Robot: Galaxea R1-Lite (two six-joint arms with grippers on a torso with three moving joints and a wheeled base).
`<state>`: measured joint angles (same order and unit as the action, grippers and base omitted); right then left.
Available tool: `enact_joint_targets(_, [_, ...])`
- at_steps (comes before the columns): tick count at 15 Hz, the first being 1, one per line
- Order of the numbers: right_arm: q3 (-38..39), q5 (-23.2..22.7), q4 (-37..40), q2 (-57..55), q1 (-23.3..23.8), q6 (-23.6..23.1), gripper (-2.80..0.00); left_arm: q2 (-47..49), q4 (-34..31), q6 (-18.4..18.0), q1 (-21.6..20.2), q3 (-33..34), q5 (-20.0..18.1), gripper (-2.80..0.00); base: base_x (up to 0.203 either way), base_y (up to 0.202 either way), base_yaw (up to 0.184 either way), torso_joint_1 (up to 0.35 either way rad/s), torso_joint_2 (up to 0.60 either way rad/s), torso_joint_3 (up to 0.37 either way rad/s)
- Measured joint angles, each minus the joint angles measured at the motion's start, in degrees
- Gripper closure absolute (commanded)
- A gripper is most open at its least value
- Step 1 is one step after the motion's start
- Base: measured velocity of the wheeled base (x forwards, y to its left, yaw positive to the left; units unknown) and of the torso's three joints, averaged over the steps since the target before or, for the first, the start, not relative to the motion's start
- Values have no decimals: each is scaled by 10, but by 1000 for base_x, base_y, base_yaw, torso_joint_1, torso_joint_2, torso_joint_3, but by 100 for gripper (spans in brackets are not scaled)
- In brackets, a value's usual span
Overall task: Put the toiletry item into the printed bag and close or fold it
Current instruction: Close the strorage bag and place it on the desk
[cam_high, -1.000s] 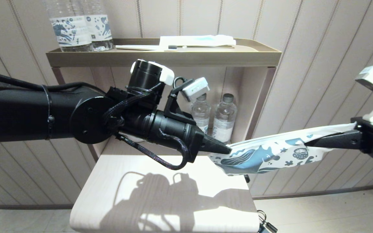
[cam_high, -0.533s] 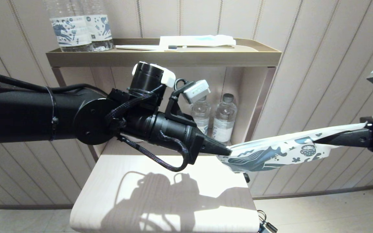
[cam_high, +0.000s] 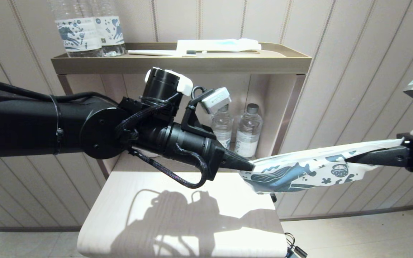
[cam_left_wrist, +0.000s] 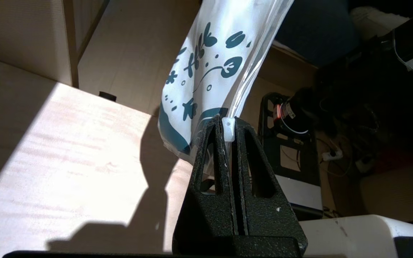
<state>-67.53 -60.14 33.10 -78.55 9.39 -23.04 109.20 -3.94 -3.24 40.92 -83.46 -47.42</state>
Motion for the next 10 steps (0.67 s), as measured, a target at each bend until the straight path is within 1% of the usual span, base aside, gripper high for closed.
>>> enact_joint_targets(2, [7, 0, -8, -4, -8, 0, 0, 0, 0, -1, 0, 0, 0, 0, 0, 0, 0, 0, 0, 0])
enact_joint_targets(3, [11, 0, -15, -7, -13, 0, 0, 0, 0, -1, 0, 0, 1, -280, 0, 0, 0, 0, 0, 0])
enact_joint_targets(6, [16, 0, -20, -11, -21, 0, 0, -1, 2, 0, 0, 3, 14, -280, 0, 0, 0, 0, 0, 0])
enact_joint_targets(10, [17, 0, -20, -20, -27, 0, 0, 1, 5, -1, -5, -5, 19, -280, 0, 0, 0, 0, 0, 0])
